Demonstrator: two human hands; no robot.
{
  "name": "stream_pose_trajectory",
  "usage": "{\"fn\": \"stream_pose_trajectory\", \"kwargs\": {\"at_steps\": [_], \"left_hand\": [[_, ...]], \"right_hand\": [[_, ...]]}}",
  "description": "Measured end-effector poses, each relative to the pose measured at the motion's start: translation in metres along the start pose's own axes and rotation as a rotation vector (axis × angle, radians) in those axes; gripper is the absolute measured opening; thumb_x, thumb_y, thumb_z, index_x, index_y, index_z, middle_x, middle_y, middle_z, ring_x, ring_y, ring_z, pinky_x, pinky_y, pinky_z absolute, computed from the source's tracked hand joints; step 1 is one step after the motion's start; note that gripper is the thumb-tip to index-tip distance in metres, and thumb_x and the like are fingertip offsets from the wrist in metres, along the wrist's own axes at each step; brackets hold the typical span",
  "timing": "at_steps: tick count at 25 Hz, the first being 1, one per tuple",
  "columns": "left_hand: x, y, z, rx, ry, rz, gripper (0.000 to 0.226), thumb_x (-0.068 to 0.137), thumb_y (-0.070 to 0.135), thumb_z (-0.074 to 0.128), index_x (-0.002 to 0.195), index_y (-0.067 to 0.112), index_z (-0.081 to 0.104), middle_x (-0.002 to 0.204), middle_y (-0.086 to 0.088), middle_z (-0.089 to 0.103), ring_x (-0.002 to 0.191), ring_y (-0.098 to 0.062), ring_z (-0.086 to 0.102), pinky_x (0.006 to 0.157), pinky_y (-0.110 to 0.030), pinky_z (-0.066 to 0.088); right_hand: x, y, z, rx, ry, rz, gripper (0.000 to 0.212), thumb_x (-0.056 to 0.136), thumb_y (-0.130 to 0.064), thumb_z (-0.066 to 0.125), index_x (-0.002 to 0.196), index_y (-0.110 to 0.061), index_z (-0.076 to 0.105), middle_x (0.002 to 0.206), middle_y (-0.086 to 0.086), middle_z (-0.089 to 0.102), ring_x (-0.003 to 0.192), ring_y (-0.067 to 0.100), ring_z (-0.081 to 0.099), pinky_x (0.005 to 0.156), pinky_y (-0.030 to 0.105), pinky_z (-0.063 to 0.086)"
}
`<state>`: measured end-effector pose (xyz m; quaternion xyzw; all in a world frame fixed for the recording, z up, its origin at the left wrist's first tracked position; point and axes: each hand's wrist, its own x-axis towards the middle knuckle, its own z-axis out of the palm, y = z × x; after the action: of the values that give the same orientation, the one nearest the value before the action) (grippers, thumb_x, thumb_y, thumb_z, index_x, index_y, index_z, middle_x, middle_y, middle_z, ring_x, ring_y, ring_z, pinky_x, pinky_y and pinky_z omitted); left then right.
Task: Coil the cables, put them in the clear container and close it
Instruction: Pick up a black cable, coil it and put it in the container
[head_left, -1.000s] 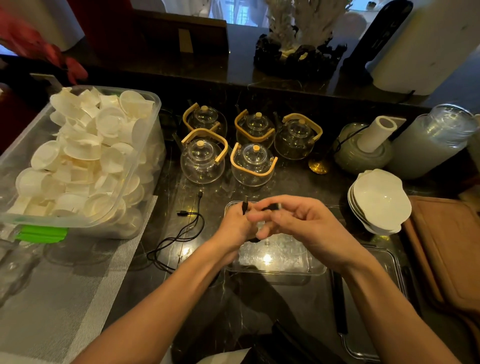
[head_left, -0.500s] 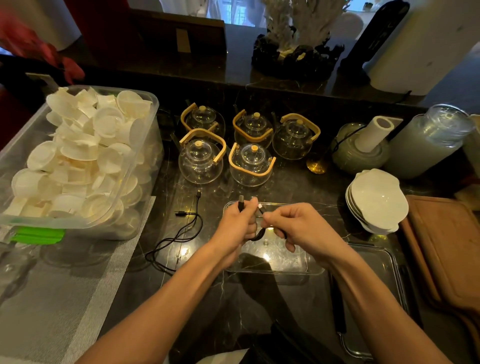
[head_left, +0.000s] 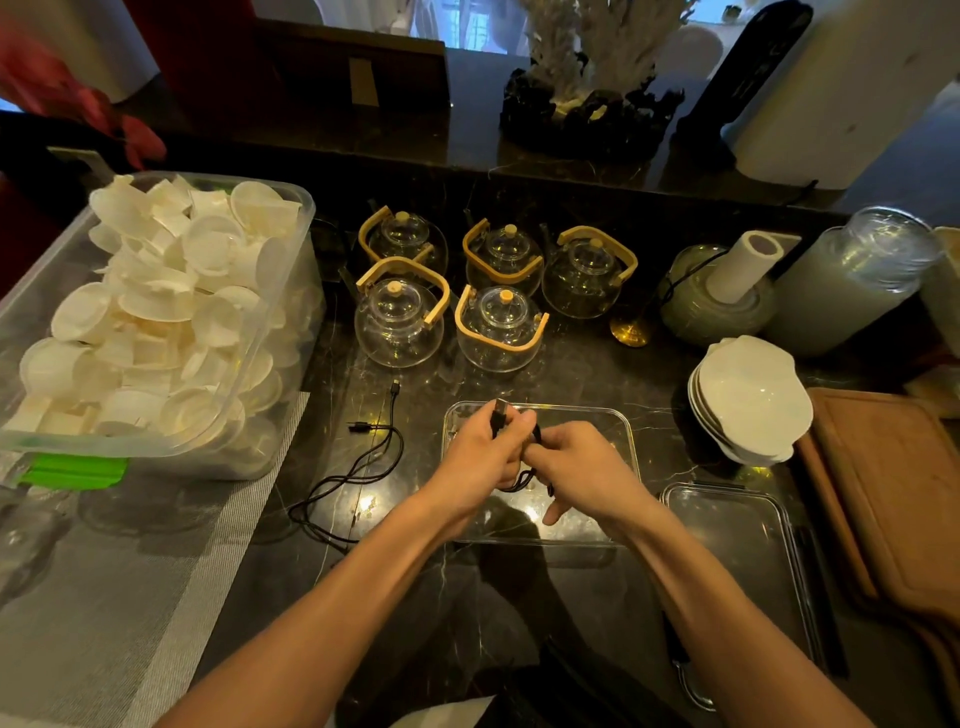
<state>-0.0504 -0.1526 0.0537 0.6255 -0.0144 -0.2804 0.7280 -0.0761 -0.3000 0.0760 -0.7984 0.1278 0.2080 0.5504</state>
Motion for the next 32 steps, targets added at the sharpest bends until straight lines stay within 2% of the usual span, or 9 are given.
{"fn": "stream_pose_trajectory", "kwargs": {"at_steps": [6, 8, 10, 12, 15, 17, 21, 26, 32], "left_hand": [[-0.004, 0.001, -0.001, -0.028, -0.001, 0.001, 0.018, 0.104, 0.025, 0.054, 0.095, 0.011, 0.047, 0.056, 0.006, 0.036, 0.044, -0.007, 0.027, 0.043, -0.02, 0.025], [-0.004, 0.002, -0.002, -0.049, -0.004, -0.012, 0.018, 0.104, 0.024, 0.055, 0.096, 0.011, 0.046, 0.057, 0.004, 0.036, 0.045, -0.008, 0.027, 0.043, -0.02, 0.024], [-0.002, 0.003, -0.005, -0.059, -0.008, -0.024, 0.018, 0.104, 0.024, 0.055, 0.095, 0.011, 0.046, 0.056, 0.006, 0.036, 0.045, -0.007, 0.027, 0.044, -0.02, 0.023], [-0.001, 0.003, -0.005, -0.085, -0.023, -0.018, 0.019, 0.104, 0.025, 0.055, 0.092, 0.014, 0.046, 0.056, 0.008, 0.037, 0.045, -0.006, 0.027, 0.043, -0.019, 0.024], [0.0, 0.0, -0.007, -0.102, -0.038, -0.006, 0.02, 0.104, 0.026, 0.055, 0.09, 0.015, 0.046, 0.058, 0.007, 0.037, 0.046, -0.006, 0.027, 0.043, -0.018, 0.025], [0.0, -0.002, -0.009, -0.143, -0.083, -0.003, 0.021, 0.104, 0.026, 0.055, 0.087, 0.017, 0.046, 0.059, 0.006, 0.033, 0.046, -0.006, 0.025, 0.042, -0.018, 0.024], [-0.002, -0.004, -0.014, -0.329, -0.218, -0.052, 0.025, 0.105, 0.023, 0.053, 0.08, 0.021, 0.049, 0.057, 0.006, 0.029, 0.043, -0.004, 0.026, 0.04, -0.016, 0.024], [-0.003, 0.003, -0.015, -0.506, -0.302, -0.101, 0.027, 0.106, 0.02, 0.049, 0.084, 0.019, 0.065, 0.056, 0.009, 0.032, 0.041, 0.0, 0.03, 0.04, -0.015, 0.02], [-0.003, 0.011, -0.011, -0.616, -0.405, -0.144, 0.03, 0.107, 0.02, 0.045, 0.083, 0.017, 0.063, 0.055, 0.01, 0.032, 0.039, 0.001, 0.032, 0.04, -0.014, 0.022]], "right_hand": [[0.007, 0.004, -0.005, 0.268, -0.216, 0.226, 0.032, 0.097, -0.022, 0.062, 0.067, -0.014, 0.07, 0.056, 0.001, 0.05, 0.038, 0.007, 0.033, 0.035, 0.022, 0.039], [0.009, 0.009, -0.004, 0.429, -0.207, 0.224, 0.012, 0.096, -0.014, 0.066, 0.086, -0.008, 0.069, 0.055, -0.002, 0.043, 0.037, 0.004, 0.031, 0.033, 0.018, 0.031], [0.011, 0.015, -0.005, 0.635, -0.217, 0.233, 0.02, 0.092, -0.007, 0.07, 0.111, -0.002, 0.066, 0.058, -0.003, 0.042, 0.036, 0.002, 0.036, 0.034, 0.016, 0.037], [0.012, 0.02, -0.006, 0.783, -0.23, 0.249, 0.018, 0.084, -0.009, 0.077, 0.098, -0.005, 0.068, 0.059, -0.003, 0.047, 0.037, 0.002, 0.044, 0.039, 0.015, 0.047], [0.009, 0.025, -0.005, 0.872, -0.246, 0.239, 0.004, 0.079, -0.011, 0.08, 0.082, -0.013, 0.077, 0.058, -0.005, 0.045, 0.038, 0.002, 0.043, 0.038, 0.013, 0.045], [0.008, 0.028, -0.004, 0.874, -0.297, 0.219, 0.009, 0.082, -0.014, 0.079, 0.09, -0.01, 0.079, 0.06, -0.004, 0.045, 0.037, 0.001, 0.041, 0.036, 0.013, 0.041], [0.006, 0.033, -0.007, 0.911, -0.491, 0.159, 0.049, 0.074, -0.019, 0.091, 0.11, -0.003, 0.063, 0.077, 0.007, 0.043, 0.033, 0.001, 0.039, 0.033, 0.014, 0.034], [0.005, 0.036, -0.005, 1.143, -0.569, 0.08, 0.052, 0.081, -0.013, 0.087, 0.124, -0.006, 0.058, 0.071, 0.006, 0.057, 0.035, 0.002, 0.048, 0.033, 0.015, 0.044], [0.009, 0.036, -0.006, 1.317, -0.587, 0.028, 0.042, 0.085, -0.009, 0.083, 0.111, -0.01, 0.049, 0.073, 0.009, 0.06, 0.037, 0.004, 0.048, 0.031, 0.014, 0.04]]}}
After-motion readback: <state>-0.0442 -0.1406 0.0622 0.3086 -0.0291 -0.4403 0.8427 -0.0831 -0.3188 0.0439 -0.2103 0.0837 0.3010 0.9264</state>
